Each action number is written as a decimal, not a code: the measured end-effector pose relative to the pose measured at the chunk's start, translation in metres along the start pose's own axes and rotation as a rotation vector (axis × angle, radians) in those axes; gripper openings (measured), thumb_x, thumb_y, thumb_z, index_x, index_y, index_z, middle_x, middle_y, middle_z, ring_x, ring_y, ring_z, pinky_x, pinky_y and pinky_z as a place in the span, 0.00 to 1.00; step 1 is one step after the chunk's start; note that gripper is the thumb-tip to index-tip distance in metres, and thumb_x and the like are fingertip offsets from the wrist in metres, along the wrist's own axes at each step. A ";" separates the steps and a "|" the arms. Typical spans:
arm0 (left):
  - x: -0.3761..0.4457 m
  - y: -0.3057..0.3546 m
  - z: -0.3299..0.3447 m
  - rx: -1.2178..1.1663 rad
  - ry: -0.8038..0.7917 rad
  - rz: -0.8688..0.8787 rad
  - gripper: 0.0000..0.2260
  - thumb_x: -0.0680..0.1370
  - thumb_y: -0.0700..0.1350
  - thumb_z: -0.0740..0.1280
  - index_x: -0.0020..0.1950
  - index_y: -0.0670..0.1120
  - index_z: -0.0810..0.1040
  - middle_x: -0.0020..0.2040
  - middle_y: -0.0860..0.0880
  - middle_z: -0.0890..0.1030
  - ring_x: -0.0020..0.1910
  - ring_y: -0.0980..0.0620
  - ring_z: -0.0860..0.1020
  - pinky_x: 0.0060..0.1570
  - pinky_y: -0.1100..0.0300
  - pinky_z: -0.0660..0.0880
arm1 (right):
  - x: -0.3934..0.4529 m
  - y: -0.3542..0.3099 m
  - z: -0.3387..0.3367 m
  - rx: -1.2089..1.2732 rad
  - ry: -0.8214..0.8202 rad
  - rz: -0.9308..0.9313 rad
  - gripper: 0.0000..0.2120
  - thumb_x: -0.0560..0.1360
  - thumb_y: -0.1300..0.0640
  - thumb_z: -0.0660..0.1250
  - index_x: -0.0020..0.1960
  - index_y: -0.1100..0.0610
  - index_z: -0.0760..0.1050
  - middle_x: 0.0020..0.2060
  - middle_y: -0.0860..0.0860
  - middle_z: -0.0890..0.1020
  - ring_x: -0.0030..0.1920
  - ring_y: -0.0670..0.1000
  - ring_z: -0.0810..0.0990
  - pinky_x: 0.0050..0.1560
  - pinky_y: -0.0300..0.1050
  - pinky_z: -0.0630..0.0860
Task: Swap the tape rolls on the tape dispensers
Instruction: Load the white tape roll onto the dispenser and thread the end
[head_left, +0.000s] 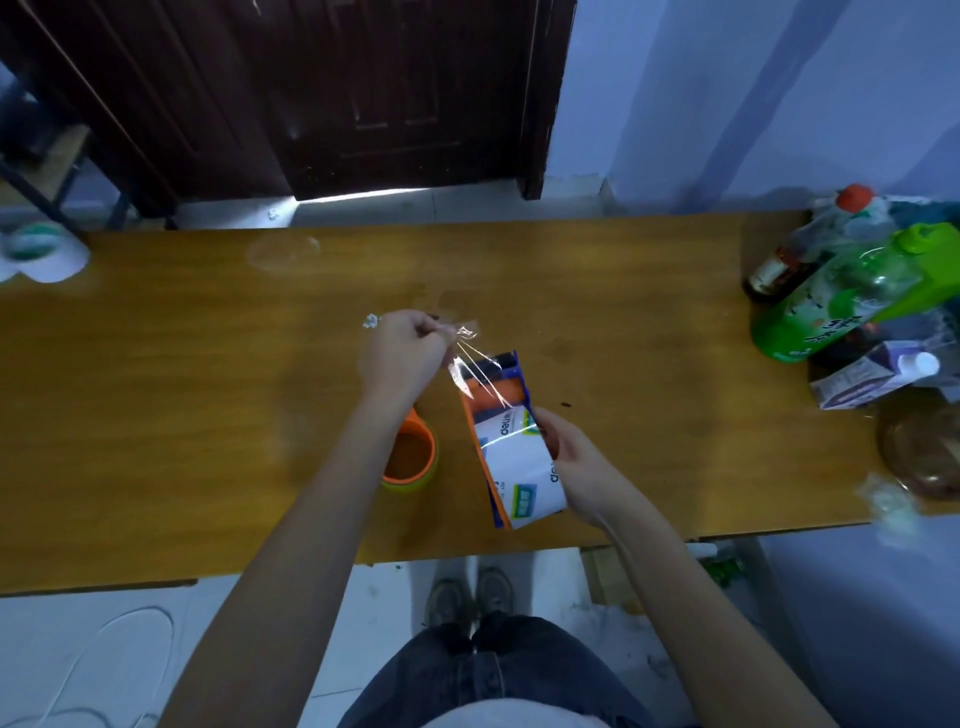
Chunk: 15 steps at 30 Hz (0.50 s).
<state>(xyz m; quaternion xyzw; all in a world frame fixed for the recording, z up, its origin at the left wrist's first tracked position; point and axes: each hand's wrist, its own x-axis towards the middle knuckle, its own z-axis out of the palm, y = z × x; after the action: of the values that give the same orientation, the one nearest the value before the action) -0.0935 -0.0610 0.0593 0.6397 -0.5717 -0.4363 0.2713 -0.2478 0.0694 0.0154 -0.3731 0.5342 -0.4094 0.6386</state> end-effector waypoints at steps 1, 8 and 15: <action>-0.001 0.000 -0.002 0.023 0.021 0.001 0.09 0.66 0.51 0.66 0.29 0.50 0.78 0.33 0.50 0.84 0.40 0.46 0.83 0.49 0.45 0.79 | 0.000 0.000 -0.002 0.000 0.008 -0.003 0.19 0.69 0.67 0.70 0.57 0.53 0.73 0.39 0.43 0.86 0.40 0.40 0.83 0.34 0.36 0.78; -0.005 0.006 -0.004 0.171 0.049 0.100 0.09 0.72 0.49 0.66 0.33 0.49 0.79 0.36 0.48 0.84 0.40 0.47 0.82 0.46 0.49 0.79 | -0.003 -0.005 0.001 -0.072 -0.040 -0.002 0.14 0.76 0.69 0.64 0.58 0.56 0.73 0.48 0.50 0.83 0.46 0.44 0.83 0.46 0.46 0.81; -0.006 0.019 0.001 0.119 0.017 0.137 0.10 0.72 0.49 0.67 0.30 0.52 0.76 0.35 0.53 0.84 0.41 0.50 0.83 0.49 0.48 0.79 | -0.005 -0.008 0.011 -0.041 -0.090 0.009 0.22 0.66 0.60 0.70 0.59 0.55 0.73 0.51 0.54 0.83 0.52 0.54 0.82 0.54 0.57 0.78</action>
<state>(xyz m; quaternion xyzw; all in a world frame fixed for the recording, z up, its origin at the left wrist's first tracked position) -0.1031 -0.0592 0.0761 0.6177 -0.6367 -0.3765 0.2669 -0.2387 0.0708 0.0264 -0.4018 0.5150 -0.3782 0.6560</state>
